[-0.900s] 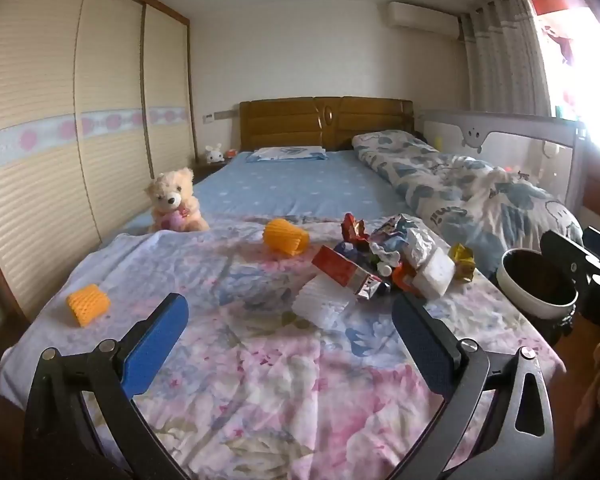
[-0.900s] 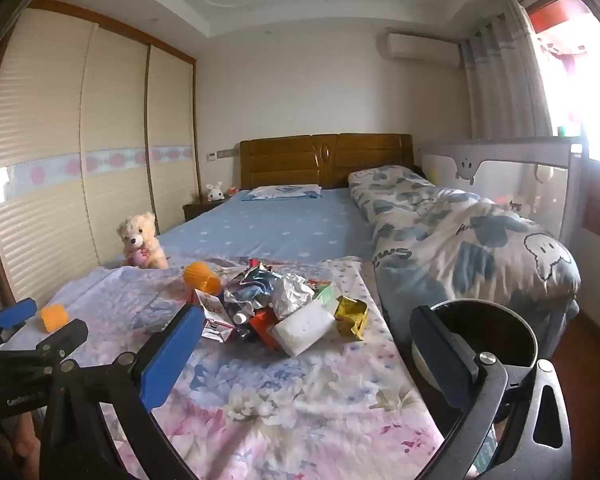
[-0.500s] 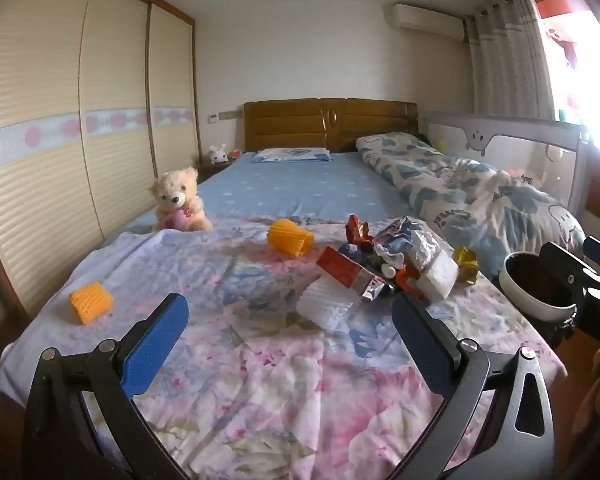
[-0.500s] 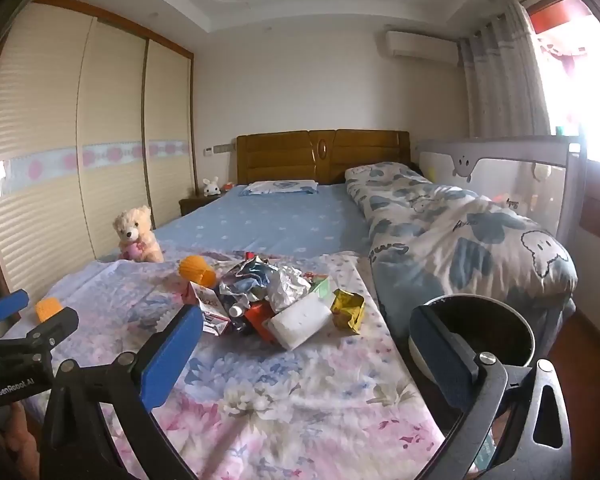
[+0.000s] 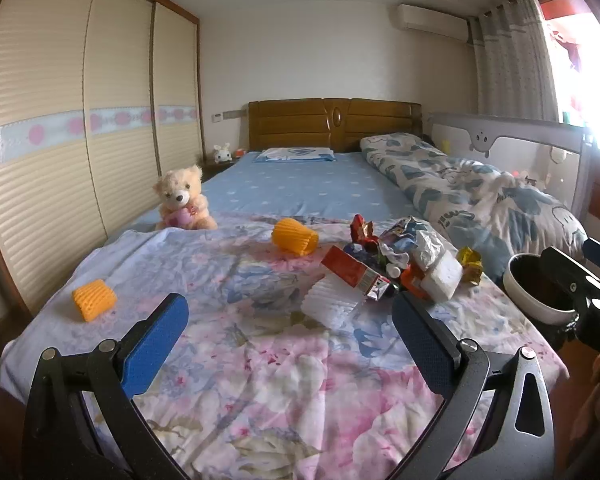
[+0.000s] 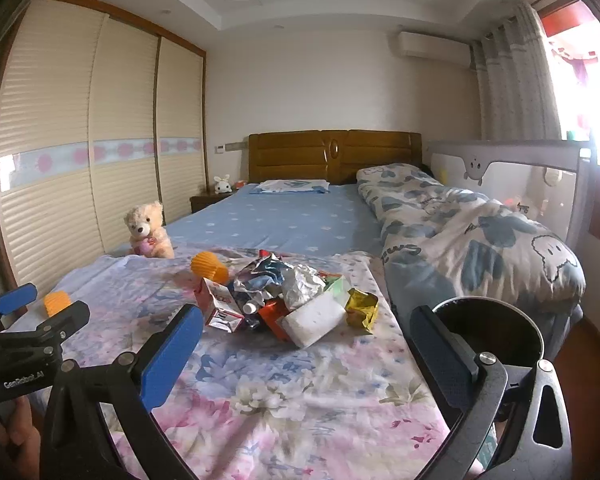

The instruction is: Collect trash

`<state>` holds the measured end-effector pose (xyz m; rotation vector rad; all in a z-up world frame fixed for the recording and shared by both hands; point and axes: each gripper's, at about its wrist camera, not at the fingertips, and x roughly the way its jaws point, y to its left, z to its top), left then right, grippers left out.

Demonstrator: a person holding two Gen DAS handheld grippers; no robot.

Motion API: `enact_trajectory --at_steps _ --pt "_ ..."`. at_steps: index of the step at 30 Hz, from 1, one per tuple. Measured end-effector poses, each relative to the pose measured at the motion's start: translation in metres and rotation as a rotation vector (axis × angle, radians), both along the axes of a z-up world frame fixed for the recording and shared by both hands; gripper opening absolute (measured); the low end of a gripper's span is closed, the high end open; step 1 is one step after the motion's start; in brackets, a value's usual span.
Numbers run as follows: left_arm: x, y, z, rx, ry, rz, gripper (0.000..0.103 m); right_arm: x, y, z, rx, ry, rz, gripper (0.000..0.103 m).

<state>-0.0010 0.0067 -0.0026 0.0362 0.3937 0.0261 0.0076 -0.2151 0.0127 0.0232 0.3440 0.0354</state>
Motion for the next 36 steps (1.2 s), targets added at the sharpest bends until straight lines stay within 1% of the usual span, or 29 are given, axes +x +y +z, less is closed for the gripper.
enact_trajectory --at_steps 36 --pt "0.0005 0.0011 -0.0008 -0.006 0.002 0.0 0.103 0.0036 0.0006 -0.0041 0.031 0.016 0.018 0.103"
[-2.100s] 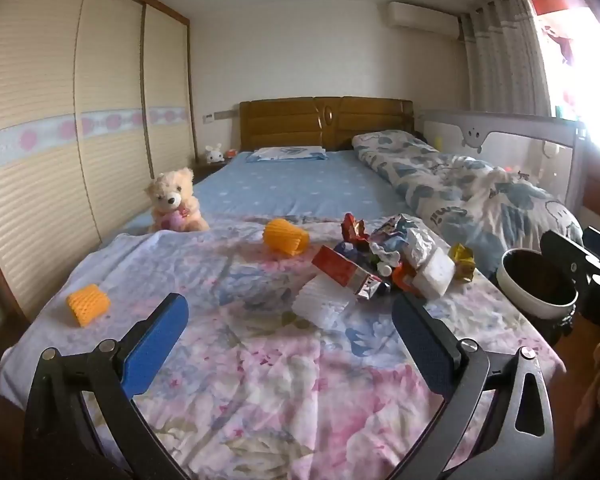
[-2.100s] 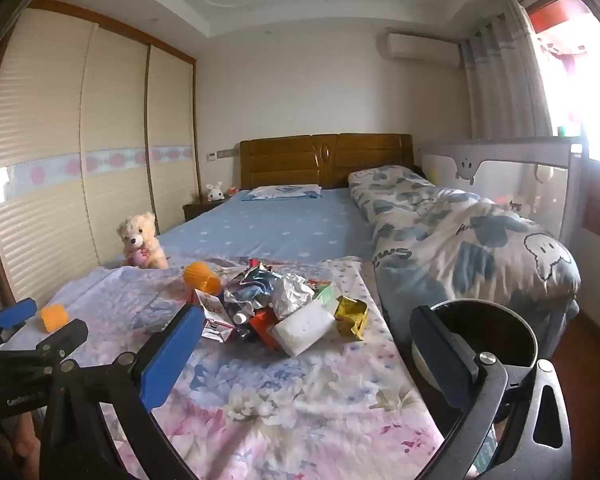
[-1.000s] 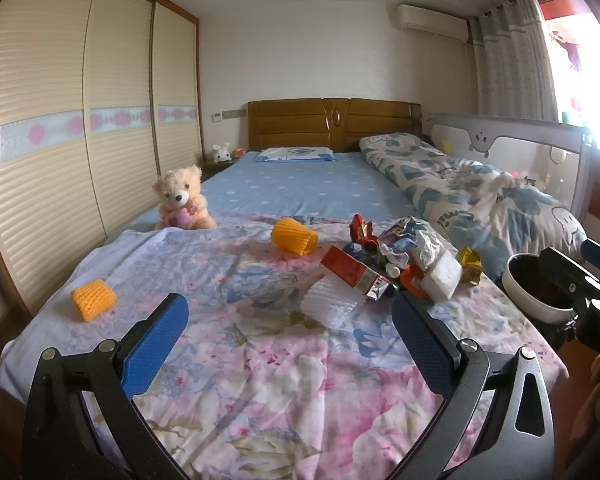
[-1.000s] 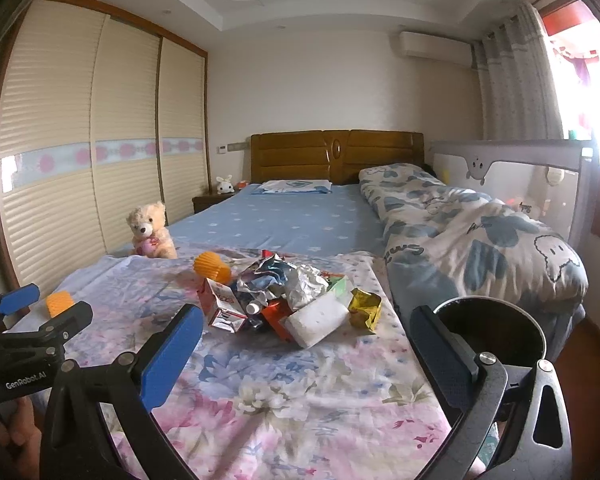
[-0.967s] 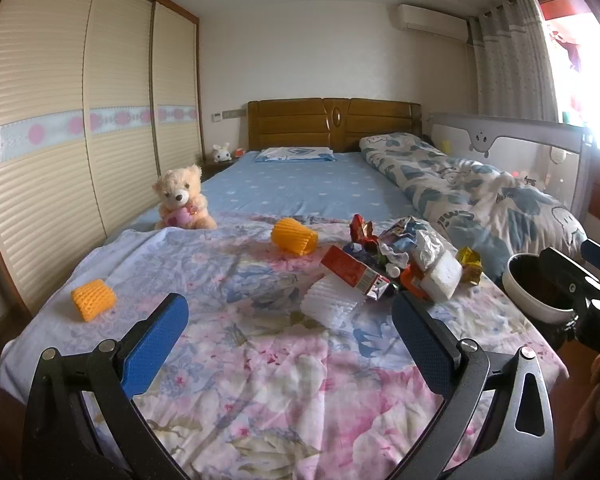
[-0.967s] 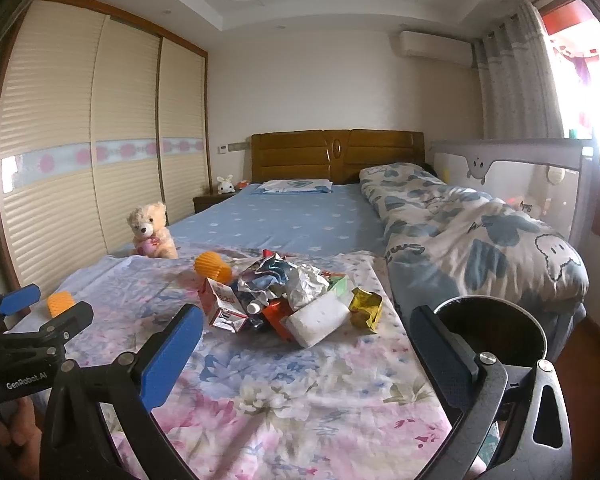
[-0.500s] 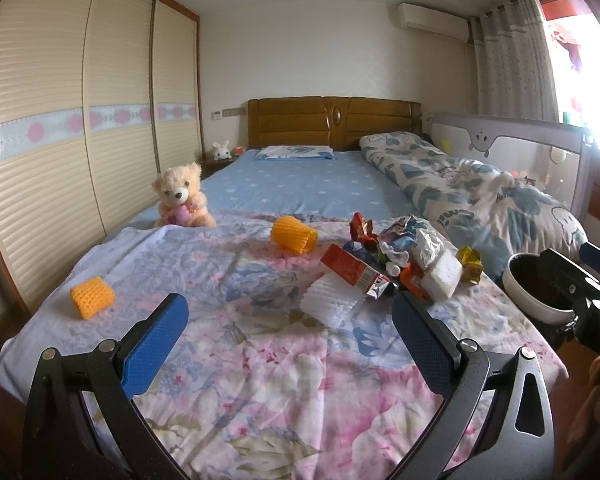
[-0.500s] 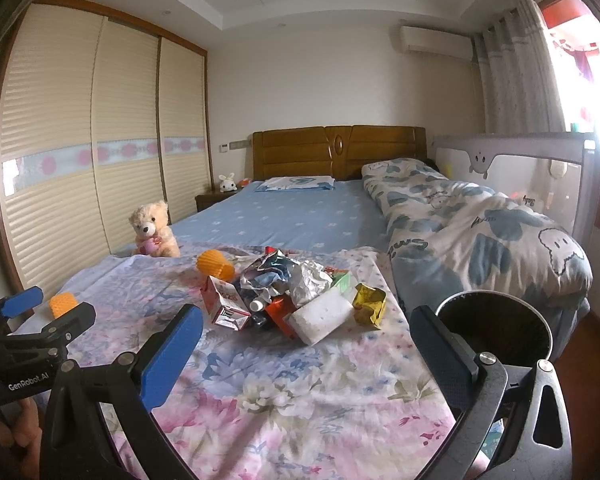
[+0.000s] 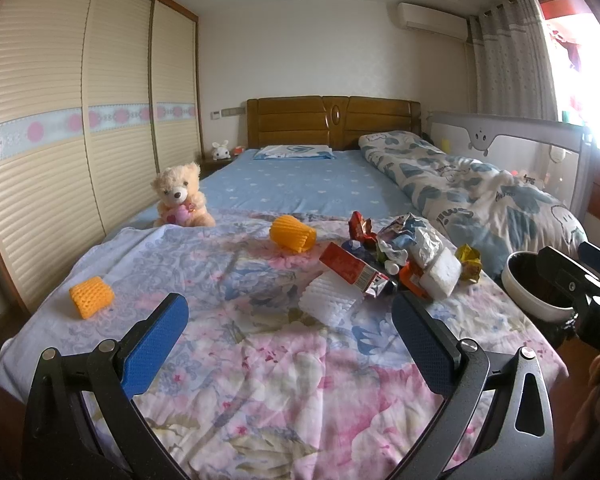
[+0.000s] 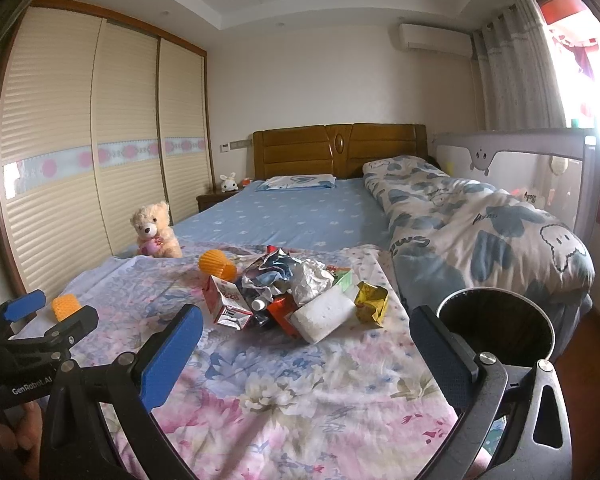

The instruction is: Collect trash

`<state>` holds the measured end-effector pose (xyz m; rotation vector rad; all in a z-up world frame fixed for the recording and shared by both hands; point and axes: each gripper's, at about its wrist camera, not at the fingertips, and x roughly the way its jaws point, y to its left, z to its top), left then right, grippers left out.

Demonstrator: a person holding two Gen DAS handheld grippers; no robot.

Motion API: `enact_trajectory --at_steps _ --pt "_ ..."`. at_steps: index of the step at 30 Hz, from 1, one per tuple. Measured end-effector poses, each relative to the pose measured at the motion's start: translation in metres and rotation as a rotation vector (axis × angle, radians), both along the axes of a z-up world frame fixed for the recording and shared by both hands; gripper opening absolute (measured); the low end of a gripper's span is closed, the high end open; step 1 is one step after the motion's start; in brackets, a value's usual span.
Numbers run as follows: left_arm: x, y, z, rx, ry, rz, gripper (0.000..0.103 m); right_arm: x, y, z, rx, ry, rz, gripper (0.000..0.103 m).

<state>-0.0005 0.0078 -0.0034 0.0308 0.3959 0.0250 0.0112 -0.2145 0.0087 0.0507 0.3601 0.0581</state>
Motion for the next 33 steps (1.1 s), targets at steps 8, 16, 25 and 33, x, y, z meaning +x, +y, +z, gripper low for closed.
enact_trajectory --at_steps 8,16,25,33 --pt "0.0 0.0 0.0 -0.001 0.001 0.001 0.103 0.0 0.001 -0.001 0.002 0.002 0.003 0.103" --pt "-0.001 0.0 -0.001 0.002 0.003 -0.002 0.103 0.0 0.001 -0.001 0.006 0.005 0.003 0.103" --pt "0.001 -0.008 -0.017 0.009 0.049 -0.008 0.103 -0.001 0.011 -0.011 0.029 0.035 0.013 0.103" --pt "0.025 -0.002 -0.024 0.002 0.128 -0.024 0.103 0.008 0.006 -0.015 0.064 0.088 0.025 0.103"
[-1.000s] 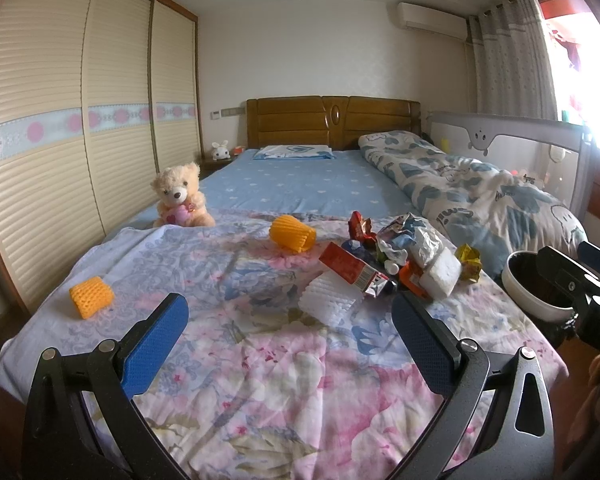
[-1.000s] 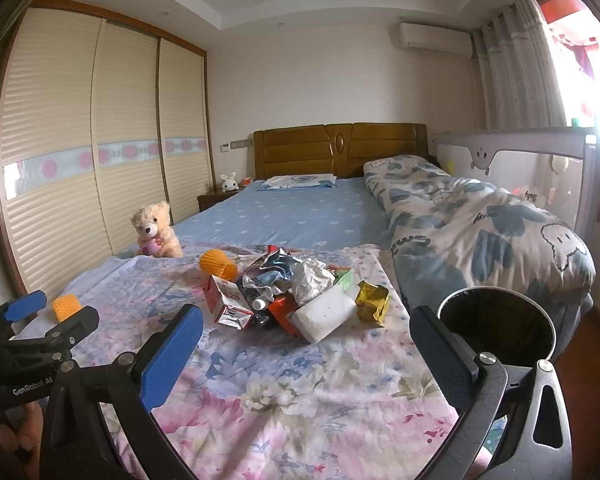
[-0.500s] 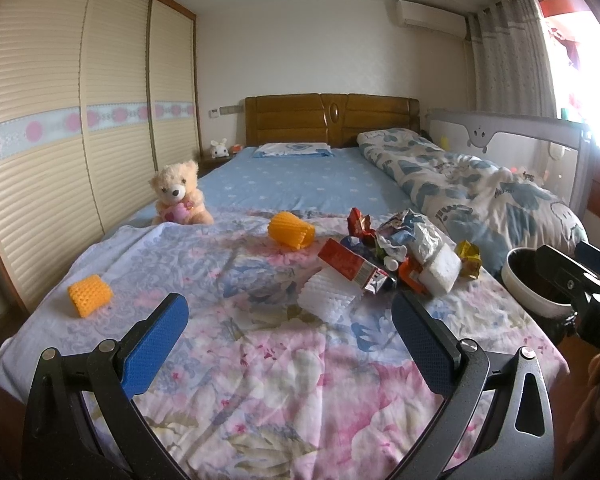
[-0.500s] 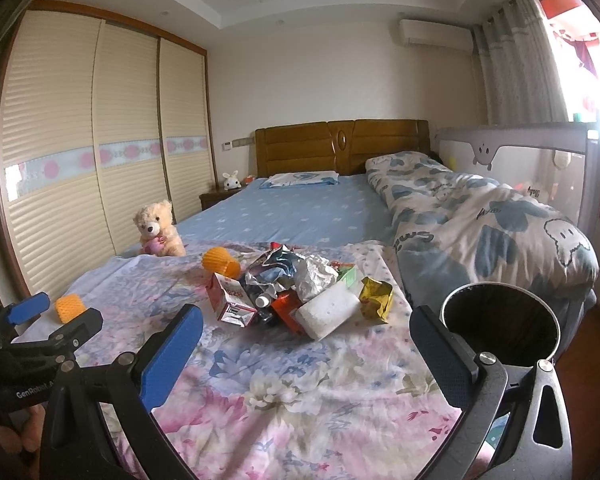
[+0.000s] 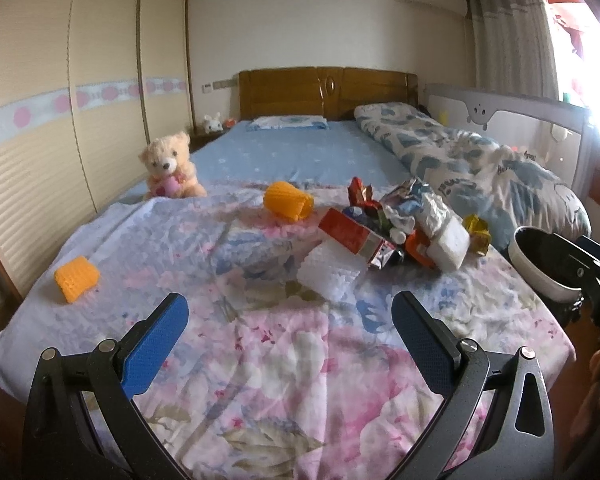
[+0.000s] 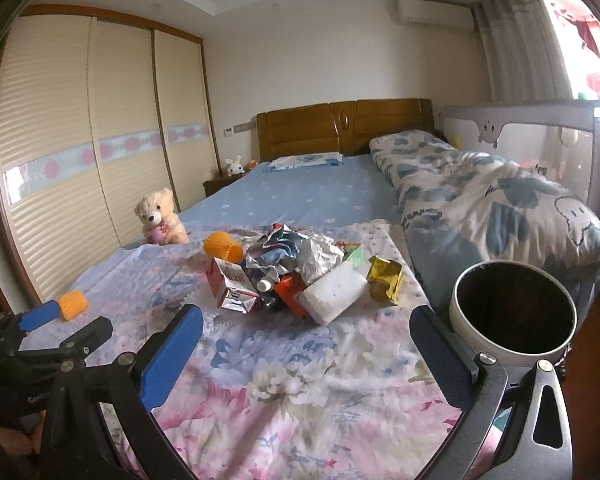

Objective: Collect trash
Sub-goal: 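Grasp the white foam net sleeve with the left tool while the right grasps the foam block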

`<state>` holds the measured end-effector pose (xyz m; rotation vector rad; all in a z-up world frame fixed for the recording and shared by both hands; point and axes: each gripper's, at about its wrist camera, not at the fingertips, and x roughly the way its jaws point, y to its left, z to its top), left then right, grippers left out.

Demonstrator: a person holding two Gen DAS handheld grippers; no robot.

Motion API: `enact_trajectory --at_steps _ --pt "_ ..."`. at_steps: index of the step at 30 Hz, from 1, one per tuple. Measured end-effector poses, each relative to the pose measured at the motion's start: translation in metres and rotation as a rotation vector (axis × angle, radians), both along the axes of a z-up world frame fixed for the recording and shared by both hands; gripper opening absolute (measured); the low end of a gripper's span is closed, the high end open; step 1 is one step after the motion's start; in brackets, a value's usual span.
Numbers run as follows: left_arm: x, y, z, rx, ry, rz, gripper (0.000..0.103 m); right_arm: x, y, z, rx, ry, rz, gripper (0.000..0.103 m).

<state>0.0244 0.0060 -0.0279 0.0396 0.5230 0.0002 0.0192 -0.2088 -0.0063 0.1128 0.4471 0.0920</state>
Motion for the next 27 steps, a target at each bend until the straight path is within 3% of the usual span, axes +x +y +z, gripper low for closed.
enact_trajectory --at_steps 18,27 --pt "0.07 0.005 -0.031 -0.008 0.155 -0.023 0.103 0.078 -0.025 -0.036 0.099 0.209 -0.03 0.102" --pt "0.113 -0.007 -0.043 0.002 0.21 -0.063 0.103 0.125 -0.032 -0.058 0.156 0.309 -0.053 0.09"
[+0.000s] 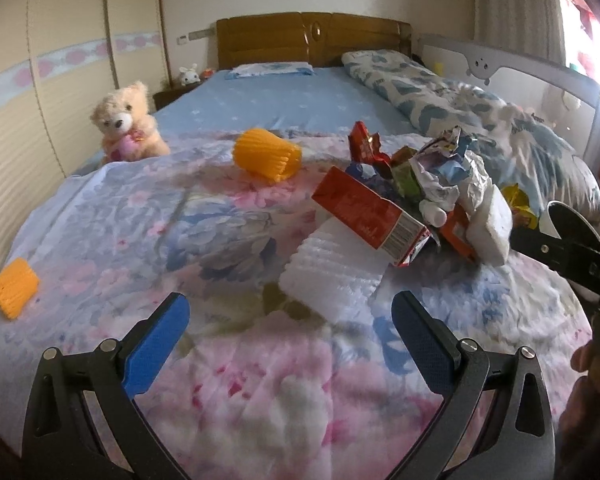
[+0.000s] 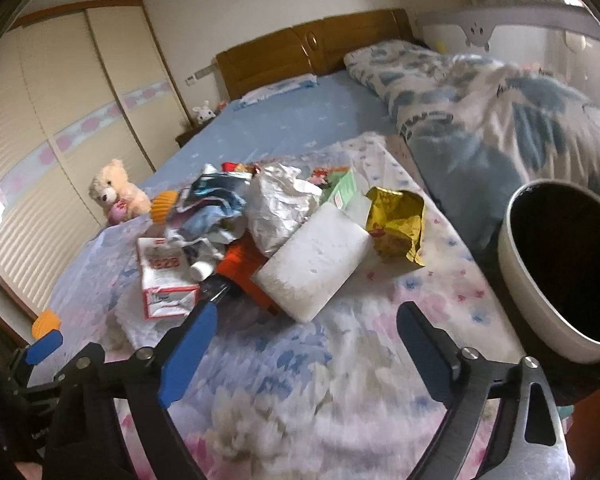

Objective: Collect trash
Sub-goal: 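Grasp the white foam net sleeve with the left tool while the right grasps the foam block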

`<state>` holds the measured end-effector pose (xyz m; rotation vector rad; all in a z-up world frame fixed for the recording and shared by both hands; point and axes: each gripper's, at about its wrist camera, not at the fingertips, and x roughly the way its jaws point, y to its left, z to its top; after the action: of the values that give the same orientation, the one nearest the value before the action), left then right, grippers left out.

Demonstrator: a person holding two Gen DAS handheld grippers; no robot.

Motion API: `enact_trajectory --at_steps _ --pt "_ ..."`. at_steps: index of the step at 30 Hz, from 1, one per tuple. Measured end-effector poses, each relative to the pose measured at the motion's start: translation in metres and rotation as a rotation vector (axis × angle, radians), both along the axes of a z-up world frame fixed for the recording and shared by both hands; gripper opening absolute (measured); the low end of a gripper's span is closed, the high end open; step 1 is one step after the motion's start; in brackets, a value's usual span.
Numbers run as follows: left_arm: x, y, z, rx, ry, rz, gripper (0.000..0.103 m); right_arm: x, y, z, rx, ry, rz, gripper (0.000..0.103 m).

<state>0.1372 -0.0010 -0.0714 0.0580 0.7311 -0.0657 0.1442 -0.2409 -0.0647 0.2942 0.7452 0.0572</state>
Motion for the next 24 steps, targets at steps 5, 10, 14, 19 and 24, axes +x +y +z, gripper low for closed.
enact_trajectory --at_steps 5,10,14,19,24 --pt "0.015 -0.008 -0.011 0.01 0.04 -0.022 0.096 0.022 -0.007 -0.012 0.068 0.053 -0.01 0.089" --pt "0.025 -0.011 -0.022 -0.007 0.091 -0.048 0.057 0.037 -0.007 -0.021 0.113 0.085 -0.004 0.078" --pt "0.023 -0.012 -0.025 -0.026 0.111 -0.064 0.015 0.041 -0.004 -0.031 0.158 0.122 0.031 0.052" --pt "0.005 -0.008 -0.02 -0.026 0.073 -0.065 0.006 0.026 0.0 -0.024 0.149 0.085 0.059 0.048" --pt "-0.017 0.002 -0.012 -0.049 0.053 -0.035 0.005 0.007 0.0 -0.016 0.151 0.063 0.082 0.048"
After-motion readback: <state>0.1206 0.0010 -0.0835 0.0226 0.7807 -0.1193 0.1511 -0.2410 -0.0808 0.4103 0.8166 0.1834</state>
